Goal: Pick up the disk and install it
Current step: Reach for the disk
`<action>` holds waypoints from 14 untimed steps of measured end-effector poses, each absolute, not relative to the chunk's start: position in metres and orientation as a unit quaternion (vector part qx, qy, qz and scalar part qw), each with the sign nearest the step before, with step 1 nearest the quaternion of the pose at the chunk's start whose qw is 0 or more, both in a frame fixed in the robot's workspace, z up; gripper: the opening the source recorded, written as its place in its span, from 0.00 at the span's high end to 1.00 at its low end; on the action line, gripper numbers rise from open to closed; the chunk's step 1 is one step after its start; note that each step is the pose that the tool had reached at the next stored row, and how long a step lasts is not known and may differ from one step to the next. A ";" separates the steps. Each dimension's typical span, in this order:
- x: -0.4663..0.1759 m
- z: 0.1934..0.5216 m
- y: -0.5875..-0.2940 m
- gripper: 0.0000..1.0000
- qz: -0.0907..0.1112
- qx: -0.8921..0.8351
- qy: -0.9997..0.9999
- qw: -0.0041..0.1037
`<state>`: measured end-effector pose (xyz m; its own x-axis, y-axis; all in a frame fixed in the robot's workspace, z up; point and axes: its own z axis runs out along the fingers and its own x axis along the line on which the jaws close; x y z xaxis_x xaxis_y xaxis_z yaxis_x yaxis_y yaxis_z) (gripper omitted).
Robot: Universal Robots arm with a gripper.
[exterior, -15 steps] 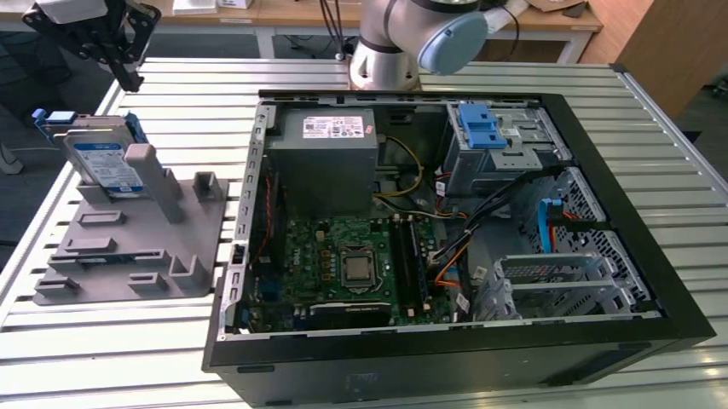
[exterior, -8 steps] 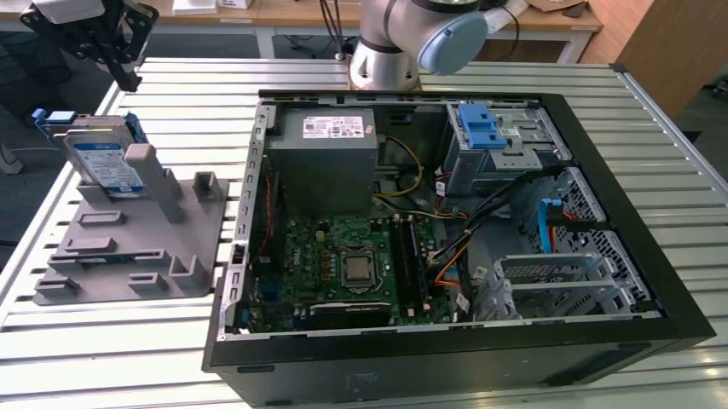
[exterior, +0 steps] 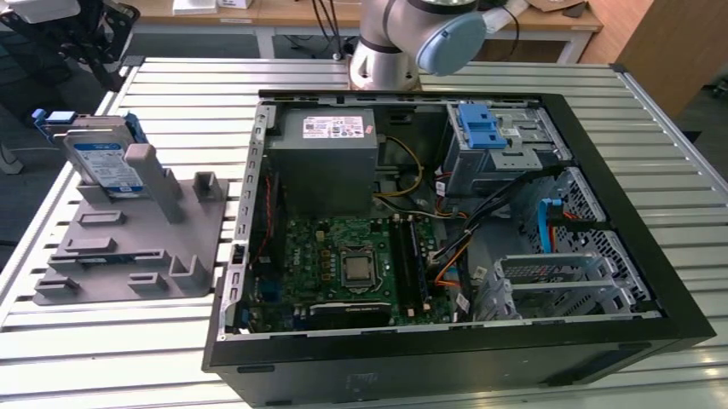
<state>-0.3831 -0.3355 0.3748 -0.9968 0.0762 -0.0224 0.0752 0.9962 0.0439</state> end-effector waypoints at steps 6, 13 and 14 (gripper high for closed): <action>-0.388 0.375 -0.335 0.89 0.022 0.038 0.999 0.012; -0.388 0.375 -0.335 0.89 0.022 0.038 0.999 0.012; -0.388 0.375 -0.335 0.89 0.022 0.038 0.999 0.012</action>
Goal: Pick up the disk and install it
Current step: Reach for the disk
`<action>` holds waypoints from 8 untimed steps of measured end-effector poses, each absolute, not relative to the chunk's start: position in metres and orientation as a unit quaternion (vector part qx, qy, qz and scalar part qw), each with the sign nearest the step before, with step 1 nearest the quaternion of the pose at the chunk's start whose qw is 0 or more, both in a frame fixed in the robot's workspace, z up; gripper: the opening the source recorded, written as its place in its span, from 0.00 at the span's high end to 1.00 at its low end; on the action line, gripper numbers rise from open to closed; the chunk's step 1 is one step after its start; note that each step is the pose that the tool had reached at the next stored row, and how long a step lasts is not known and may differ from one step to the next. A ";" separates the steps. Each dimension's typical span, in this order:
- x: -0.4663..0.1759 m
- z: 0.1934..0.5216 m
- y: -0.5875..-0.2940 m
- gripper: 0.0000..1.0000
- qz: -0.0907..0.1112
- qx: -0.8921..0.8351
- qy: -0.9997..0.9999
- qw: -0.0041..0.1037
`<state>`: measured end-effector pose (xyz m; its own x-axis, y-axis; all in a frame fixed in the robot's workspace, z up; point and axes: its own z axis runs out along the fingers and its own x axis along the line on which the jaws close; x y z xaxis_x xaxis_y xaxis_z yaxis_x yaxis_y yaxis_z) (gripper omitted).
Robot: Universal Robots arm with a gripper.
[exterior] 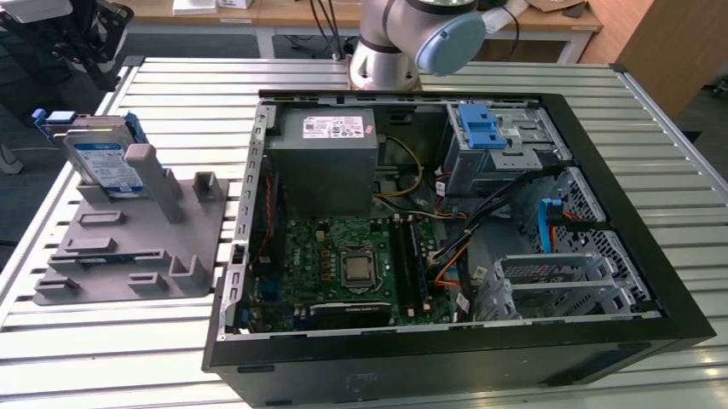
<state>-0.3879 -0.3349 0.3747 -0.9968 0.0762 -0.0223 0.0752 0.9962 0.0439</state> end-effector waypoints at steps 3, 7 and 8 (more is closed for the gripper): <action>-0.389 0.375 -0.335 0.89 0.022 0.038 0.999 0.012; -0.399 0.374 -0.335 0.89 0.022 0.038 0.999 0.012; -0.403 0.374 -0.335 0.89 0.022 0.038 0.999 0.012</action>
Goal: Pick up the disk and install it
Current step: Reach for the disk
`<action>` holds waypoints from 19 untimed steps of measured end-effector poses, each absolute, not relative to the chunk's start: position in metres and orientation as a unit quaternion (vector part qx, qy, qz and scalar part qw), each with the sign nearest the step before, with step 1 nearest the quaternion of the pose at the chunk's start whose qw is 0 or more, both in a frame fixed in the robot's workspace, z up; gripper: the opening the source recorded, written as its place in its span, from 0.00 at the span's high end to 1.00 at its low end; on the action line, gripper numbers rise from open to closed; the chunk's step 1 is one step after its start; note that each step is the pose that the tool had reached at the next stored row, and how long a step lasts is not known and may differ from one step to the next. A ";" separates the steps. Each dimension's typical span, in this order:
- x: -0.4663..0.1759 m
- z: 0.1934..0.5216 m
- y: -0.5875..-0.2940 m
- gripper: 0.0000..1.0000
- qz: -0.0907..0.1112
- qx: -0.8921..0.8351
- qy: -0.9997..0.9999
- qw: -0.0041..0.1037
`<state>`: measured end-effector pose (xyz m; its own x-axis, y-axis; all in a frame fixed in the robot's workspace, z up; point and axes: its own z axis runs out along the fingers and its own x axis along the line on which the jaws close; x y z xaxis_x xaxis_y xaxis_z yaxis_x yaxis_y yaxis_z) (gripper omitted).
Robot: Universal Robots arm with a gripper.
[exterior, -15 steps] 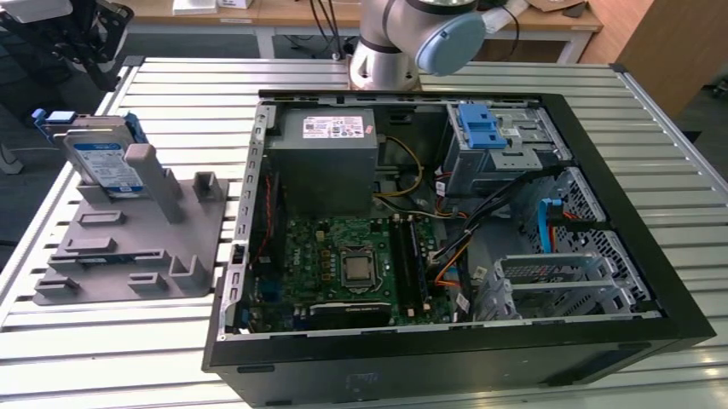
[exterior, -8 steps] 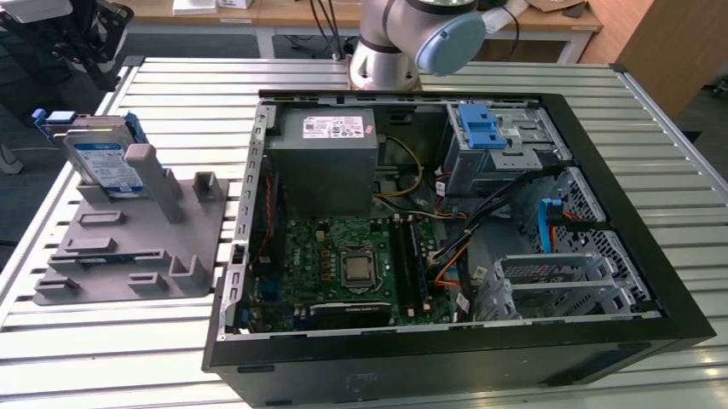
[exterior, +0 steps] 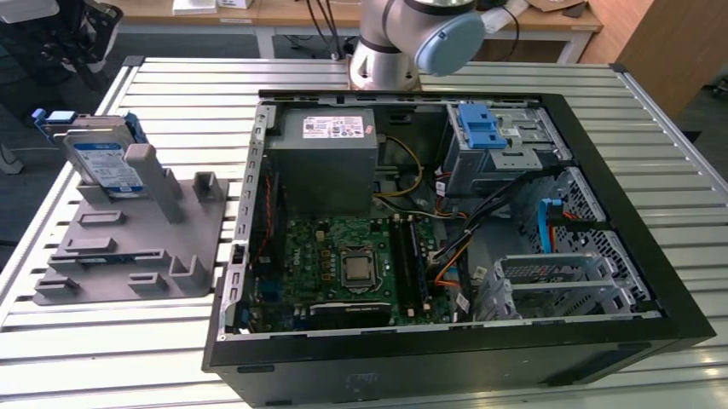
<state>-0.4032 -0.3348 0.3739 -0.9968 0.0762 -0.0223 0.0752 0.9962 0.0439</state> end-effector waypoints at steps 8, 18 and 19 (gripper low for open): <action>-0.429 0.368 -0.336 0.89 0.022 0.038 0.999 0.012; -0.433 0.368 -0.340 0.89 0.021 0.038 0.999 0.012; -0.434 0.368 -0.341 0.89 0.021 0.038 0.999 0.012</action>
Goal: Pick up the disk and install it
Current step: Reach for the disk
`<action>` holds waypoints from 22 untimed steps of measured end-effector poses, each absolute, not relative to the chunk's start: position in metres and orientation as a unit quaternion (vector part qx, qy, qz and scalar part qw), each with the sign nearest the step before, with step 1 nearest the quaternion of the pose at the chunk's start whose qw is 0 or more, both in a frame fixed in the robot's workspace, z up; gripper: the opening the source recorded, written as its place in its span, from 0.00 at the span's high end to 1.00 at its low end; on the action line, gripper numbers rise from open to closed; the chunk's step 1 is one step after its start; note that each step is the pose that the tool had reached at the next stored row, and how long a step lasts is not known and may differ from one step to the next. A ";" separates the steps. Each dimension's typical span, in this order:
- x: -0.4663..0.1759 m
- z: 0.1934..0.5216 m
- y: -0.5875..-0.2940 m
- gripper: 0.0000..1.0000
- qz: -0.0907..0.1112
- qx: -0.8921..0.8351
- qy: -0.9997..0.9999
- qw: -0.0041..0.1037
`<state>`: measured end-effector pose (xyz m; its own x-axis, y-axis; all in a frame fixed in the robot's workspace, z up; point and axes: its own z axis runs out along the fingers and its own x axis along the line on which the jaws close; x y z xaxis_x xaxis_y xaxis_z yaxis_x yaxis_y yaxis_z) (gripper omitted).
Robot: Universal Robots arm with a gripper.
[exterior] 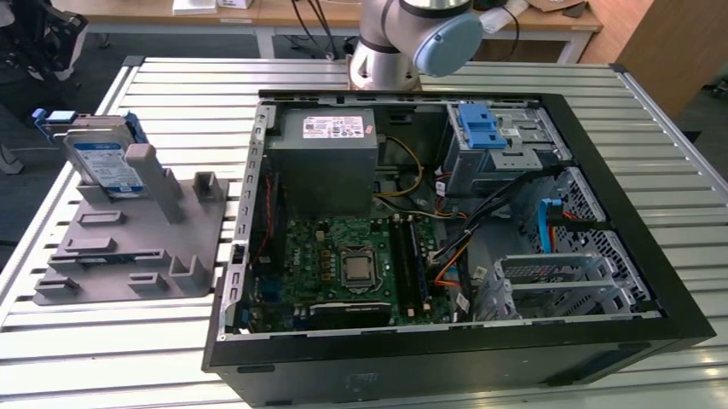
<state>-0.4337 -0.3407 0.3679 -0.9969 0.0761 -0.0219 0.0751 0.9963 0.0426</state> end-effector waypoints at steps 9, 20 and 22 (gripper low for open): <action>-0.447 0.367 -0.343 0.89 0.020 0.038 0.999 0.012; -0.450 0.367 -0.343 0.89 0.020 0.038 0.999 0.012; -0.451 0.367 -0.343 0.89 0.020 0.038 0.999 0.012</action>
